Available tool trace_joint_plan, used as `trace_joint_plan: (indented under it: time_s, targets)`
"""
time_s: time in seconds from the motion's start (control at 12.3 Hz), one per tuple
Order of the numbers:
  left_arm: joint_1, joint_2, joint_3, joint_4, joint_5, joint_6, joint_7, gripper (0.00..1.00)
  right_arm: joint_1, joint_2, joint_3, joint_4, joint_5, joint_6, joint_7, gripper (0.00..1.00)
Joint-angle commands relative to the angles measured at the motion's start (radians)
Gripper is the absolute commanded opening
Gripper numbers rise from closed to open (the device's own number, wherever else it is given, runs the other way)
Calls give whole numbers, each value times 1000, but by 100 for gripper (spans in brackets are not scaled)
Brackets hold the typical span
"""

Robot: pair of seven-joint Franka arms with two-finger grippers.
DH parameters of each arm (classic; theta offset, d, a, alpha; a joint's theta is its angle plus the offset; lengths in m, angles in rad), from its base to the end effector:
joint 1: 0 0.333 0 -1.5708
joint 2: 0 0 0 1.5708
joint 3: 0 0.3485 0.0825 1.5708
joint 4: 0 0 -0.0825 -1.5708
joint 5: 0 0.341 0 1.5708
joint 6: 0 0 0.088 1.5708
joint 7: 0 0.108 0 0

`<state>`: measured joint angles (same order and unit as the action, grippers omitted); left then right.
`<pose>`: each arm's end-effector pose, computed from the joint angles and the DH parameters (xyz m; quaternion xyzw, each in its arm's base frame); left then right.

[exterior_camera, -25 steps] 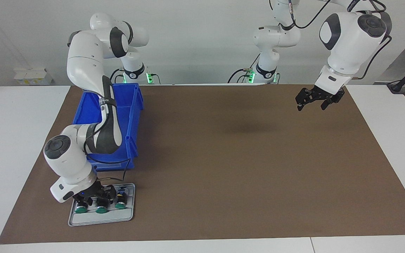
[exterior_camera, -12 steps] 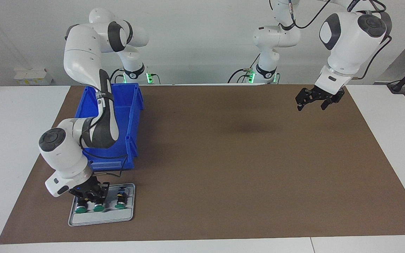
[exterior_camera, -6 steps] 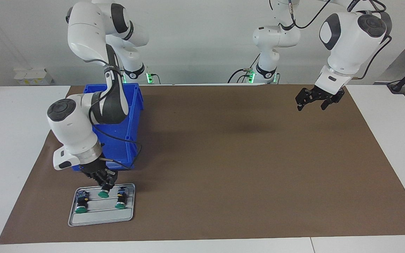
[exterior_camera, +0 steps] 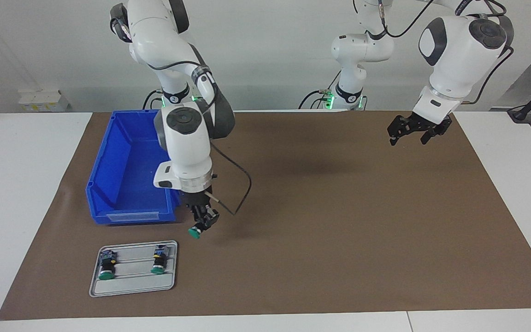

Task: Place and press button with both arms
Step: 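Carry the button to the table center and set it down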

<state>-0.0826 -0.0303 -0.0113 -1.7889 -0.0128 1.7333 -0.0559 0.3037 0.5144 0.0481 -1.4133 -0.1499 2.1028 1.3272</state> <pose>0.5052 -0.0488 0.5910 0.9997 -0.0179 -0.0131 0.0052 0.6595 0.2265 0.4636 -0.8914 0.4411 -0.1003 0.0277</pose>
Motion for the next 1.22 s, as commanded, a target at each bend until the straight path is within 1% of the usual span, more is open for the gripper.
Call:
trace_joint_plan:
  time_s: [0.0, 0.16, 0.32, 0.41, 0.57, 0.81, 0.97, 1.14]
  targets:
    - [12, -26, -7, -23, 17, 5, 5, 100, 72, -25, 9, -7, -2, -20, 305, 0]
    - [12, -26, -9, -23, 17, 5, 5, 100, 165, -22, 9, -6, -5, -20, 534, 0]
    - [12, -26, -9, -23, 17, 5, 5, 100, 236, -7, 9, -6, -10, -18, 671, 0]
    - [12, -26, -9, -23, 17, 5, 5, 100, 256, -1, 9, -7, -11, -17, 731, 0]
    - [12, -26, -9, -23, 17, 5, 5, 100, 311, 33, 7, -7, -19, -15, 814, 0]
    - [12, -26, -9, -23, 17, 2, 5, 100, 348, 49, 9, -25, -20, -6, 926, 0]
    - [12, -26, -9, -23, 17, 5, 5, 100, 363, 61, 9, -56, -19, 2, 1004, 0]
    - [10, -26, -9, -20, 17, 5, 5, 100, 367, 62, 9, -100, -16, 23, 1040, 0]
